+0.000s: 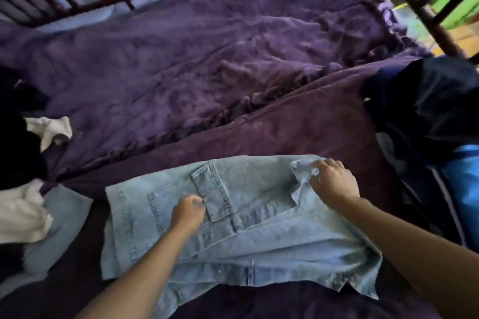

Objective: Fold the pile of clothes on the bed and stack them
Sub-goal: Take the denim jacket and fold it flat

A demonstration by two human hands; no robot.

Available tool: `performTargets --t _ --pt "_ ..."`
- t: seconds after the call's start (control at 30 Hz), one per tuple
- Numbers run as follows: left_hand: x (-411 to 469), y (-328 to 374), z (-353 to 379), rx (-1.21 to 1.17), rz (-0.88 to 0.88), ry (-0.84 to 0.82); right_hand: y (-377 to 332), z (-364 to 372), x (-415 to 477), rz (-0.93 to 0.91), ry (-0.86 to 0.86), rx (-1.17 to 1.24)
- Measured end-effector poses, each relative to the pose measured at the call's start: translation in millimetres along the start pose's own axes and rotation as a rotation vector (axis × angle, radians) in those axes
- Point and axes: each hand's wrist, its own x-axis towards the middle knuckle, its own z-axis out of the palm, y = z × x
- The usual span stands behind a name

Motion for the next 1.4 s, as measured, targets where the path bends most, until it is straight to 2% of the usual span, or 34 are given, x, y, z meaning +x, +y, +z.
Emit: performTargets --t 0.1,0.23,0.27,0.37,0.4,0.43,0.5,0.57,0.6,0.67,0.73,0.77,0.8,0.87,0.97,1.03,1.1,1.2,1.33,1.4 --pt "31 -41 -15 0.085 0.011 0.098 -47 17 48 -0.157 0.023 -0.025" --pt "74 -61 -14 0.171 0.117 0.227 -79 52 85 -0.067 -0.227 -0.129" --pt "79 -58 -10 0.183 0.167 0.257 -81 59 78 -0.087 -0.207 -0.144" --pt "81 -40 5 0.216 0.364 0.314 -77 71 20 -0.313 0.110 -0.090" --pt "78 -33 11 0.246 0.434 0.320 -73 74 -7 -0.388 0.166 -0.070" --pt "75 -28 15 0.292 0.496 0.323 -68 78 -34 -0.442 0.163 -0.067" --pt "71 -22 25 0.415 0.587 0.295 -56 95 -81 -0.495 0.007 -0.093" --pt "67 -30 35 0.554 0.625 0.229 -50 107 -103 -0.386 -0.245 -0.107" --pt "64 -39 38 0.600 0.626 0.205 -49 110 -104 -0.316 -0.297 -0.080" --pt "58 -61 44 0.616 0.618 0.192 -57 109 -93 -0.286 -0.184 0.051" --pt "50 -82 49 0.550 0.625 0.195 -76 105 -72 -0.319 0.078 0.208" --pt "47 -91 51 0.513 0.639 0.200 -87 104 -61 -0.331 0.157 0.263" --pt "45 -99 52 0.484 0.654 0.203 -101 104 -50 -0.331 0.150 0.310" --pt "44 -111 51 0.440 0.673 0.218 -133 111 -33 -0.220 -0.092 0.352" --pt "50 -121 39 0.371 0.663 0.287 -177 125 -18 0.094 -0.508 0.508" --pt "55 -125 27 0.321 0.634 0.325 -195 136 -15 0.268 -0.619 0.730" --pt "62 -132 13 0.282 0.586 0.362 -204 141 -13 0.433 -0.590 0.895" --pt "74 -149 -15 0.251 0.417 0.387 -209 126 6 0.584 -0.416 1.176" --pt "96 -176 -54 0.268 0.229 0.454 -208 71 68 0.484 -0.185 1.207" --pt "112 -183 -67 0.229 0.155 0.477 -209 49 99 0.425 -0.129 1.206"
